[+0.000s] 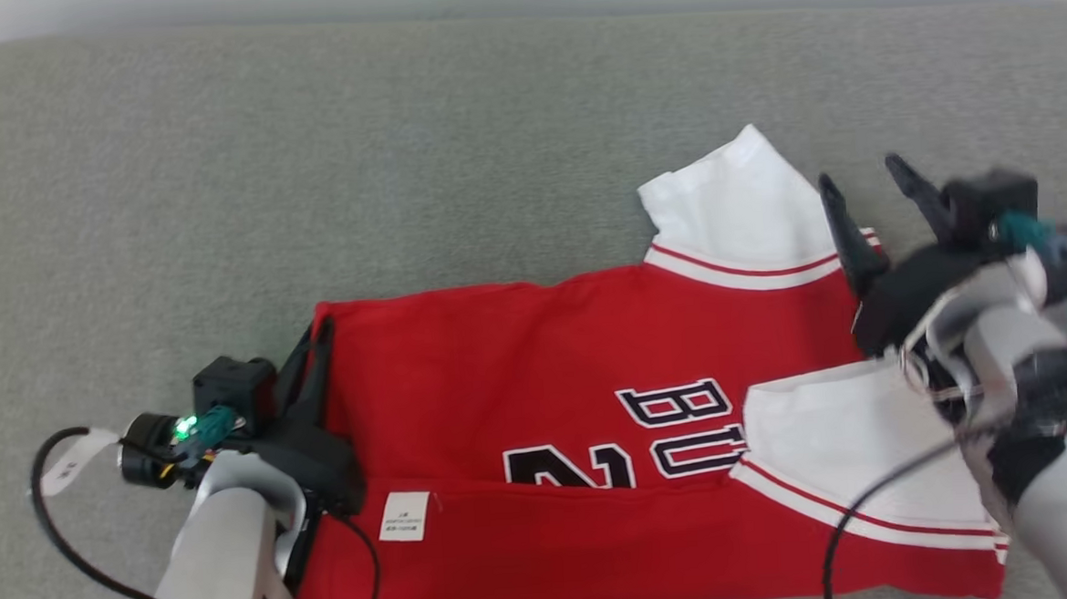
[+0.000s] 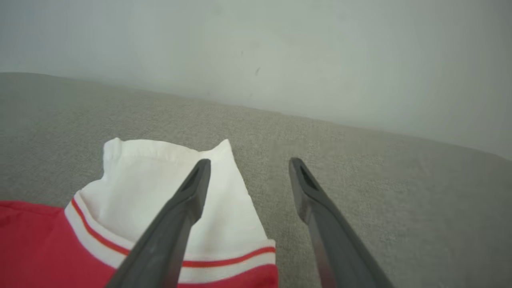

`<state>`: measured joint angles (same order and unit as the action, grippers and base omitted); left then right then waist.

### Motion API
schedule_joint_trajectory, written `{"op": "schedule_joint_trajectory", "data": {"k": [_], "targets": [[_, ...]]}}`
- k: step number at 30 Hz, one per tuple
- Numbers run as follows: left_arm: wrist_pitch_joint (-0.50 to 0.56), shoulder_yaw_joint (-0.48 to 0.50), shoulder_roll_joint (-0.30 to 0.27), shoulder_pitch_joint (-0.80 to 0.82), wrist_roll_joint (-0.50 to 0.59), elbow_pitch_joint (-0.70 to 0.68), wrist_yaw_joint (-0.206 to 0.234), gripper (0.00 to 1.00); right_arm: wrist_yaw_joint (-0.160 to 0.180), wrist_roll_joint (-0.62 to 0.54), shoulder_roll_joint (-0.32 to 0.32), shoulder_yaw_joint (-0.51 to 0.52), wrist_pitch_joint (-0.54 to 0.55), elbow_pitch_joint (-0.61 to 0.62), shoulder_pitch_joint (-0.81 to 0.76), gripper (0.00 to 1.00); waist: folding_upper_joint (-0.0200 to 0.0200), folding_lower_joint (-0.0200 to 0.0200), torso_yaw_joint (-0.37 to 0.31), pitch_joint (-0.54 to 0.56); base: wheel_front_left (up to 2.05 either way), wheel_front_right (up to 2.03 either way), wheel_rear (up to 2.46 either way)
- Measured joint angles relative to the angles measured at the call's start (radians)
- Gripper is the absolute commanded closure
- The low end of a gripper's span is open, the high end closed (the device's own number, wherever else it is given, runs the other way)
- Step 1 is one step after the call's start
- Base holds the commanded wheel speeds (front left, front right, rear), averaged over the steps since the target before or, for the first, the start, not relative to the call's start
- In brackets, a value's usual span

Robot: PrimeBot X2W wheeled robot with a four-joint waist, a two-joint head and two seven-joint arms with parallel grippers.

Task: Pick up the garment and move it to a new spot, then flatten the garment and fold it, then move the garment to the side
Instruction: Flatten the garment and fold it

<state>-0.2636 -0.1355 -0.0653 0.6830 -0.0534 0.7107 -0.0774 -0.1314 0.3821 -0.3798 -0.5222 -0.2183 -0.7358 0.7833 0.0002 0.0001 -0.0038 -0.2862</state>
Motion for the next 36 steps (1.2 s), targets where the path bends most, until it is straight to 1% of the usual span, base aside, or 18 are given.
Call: {"op": "schedule_joint_trajectory", "data": {"k": [5, 6, 9, 13, 19, 20, 21, 22, 23, 24, 25, 26, 30, 36], "targets": [[0.000, -0.040, 0.011, 0.021, -0.010, -0.019, 0.002, 1.00, 0.000, 0.070, -0.025, -0.110, 0.072, -0.119, 0.149, 0.00, 0.0000, 0.0000, 0.037, -0.025, 0.00, 0.00, 0.00], [0.000, -0.056, 0.013, 0.031, -0.021, -0.026, 0.006, 1.00, 0.000, 0.092, -0.028, -0.146, 0.101, -0.157, 0.200, 0.00, 0.0000, 0.0000, 0.051, -0.040, 0.00, 0.00, 0.00], [0.000, -0.097, 0.013, 0.045, -0.052, -0.043, 0.012, 1.00, 0.000, 0.122, -0.028, -0.195, 0.142, -0.207, 0.258, 0.00, 0.0000, 0.0001, 0.069, -0.065, 0.00, 0.00, 0.00], [0.000, -0.153, 0.014, 0.070, -0.098, -0.062, 0.029, 1.00, 0.000, 0.156, -0.032, -0.244, 0.170, -0.262, 0.321, 0.00, 0.0000, 0.0001, 0.095, -0.099, 0.00, 0.00, 0.00], [0.000, -0.214, 0.015, 0.097, -0.148, -0.079, 0.058, 1.00, 0.000, 0.203, -0.034, -0.284, 0.193, -0.342, 0.365, 0.00, 0.0000, 0.0000, 0.133, -0.142, 0.00, 0.00, 0.00], [0.000, -0.222, 0.014, 0.100, -0.152, -0.082, 0.063, 1.00, 0.000, 0.210, -0.033, -0.292, 0.195, -0.349, 0.371, 0.03, -0.0001, 0.0000, 0.138, -0.148, 0.00, 0.00, 0.00], [0.000, -0.228, 0.015, 0.100, -0.157, -0.084, 0.066, 1.00, 0.000, 0.215, -0.033, -0.299, 0.194, -0.353, 0.378, 0.26, 0.0000, 0.0000, 0.143, -0.153, 0.00, 0.00, 0.00], [0.000, -0.228, 0.015, 0.100, -0.157, -0.084, 0.066, 1.00, 0.000, 0.215, -0.033, -0.299, 0.194, -0.353, 0.378, 0.58, 0.0000, 0.0000, 0.143, -0.153, 0.00, 0.00, 0.00], [0.000, -0.233, 0.015, 0.101, -0.158, -0.085, 0.070, 1.00, 0.000, 0.220, -0.033, -0.306, 0.191, -0.356, 0.383, 0.87, -0.0002, -0.0001, 0.147, -0.158, 0.00, 0.00, 0.00], [0.000, -0.236, 0.015, 0.102, -0.161, -0.086, 0.071, 1.00, 0.000, 0.227, -0.031, -0.310, 0.180, -0.359, 0.387, 1.00, -0.0002, -0.0001, 0.150, -0.162, 0.00, 0.00, 0.00], [0.000, -0.237, 0.016, 0.104, -0.165, -0.088, 0.078, 1.00, 0.000, 0.238, -0.028, -0.318, 0.154, -0.362, 0.395, 1.00, -0.0001, -0.0001, 0.152, -0.169, 0.00, 0.00, 0.00], [0.000, -0.237, 0.016, 0.104, -0.165, -0.088, 0.078, 1.00, 0.000, 0.238, -0.028, -0.318, 0.154, -0.362, 0.395, 1.00, -0.0001, -0.0001, 0.152, -0.169, 0.00, 0.00, 0.00], [0.000, -0.223, 0.014, 0.105, -0.163, -0.085, 0.081, 1.00, 0.000, 0.256, -0.026, -0.343, 0.097, -0.361, 0.395, 1.00, -0.0002, -0.0001, 0.138, -0.168, 0.00, 0.00, 0.00], [0.000, -0.162, 0.014, 0.088, -0.141, -0.073, 0.079, 1.00, 0.000, 0.317, -0.035, -0.354, -0.002, -0.333, 0.380, 1.00, -0.0002, -0.0001, 0.106, -0.143, 0.00, 0.00, 0.00]]}}
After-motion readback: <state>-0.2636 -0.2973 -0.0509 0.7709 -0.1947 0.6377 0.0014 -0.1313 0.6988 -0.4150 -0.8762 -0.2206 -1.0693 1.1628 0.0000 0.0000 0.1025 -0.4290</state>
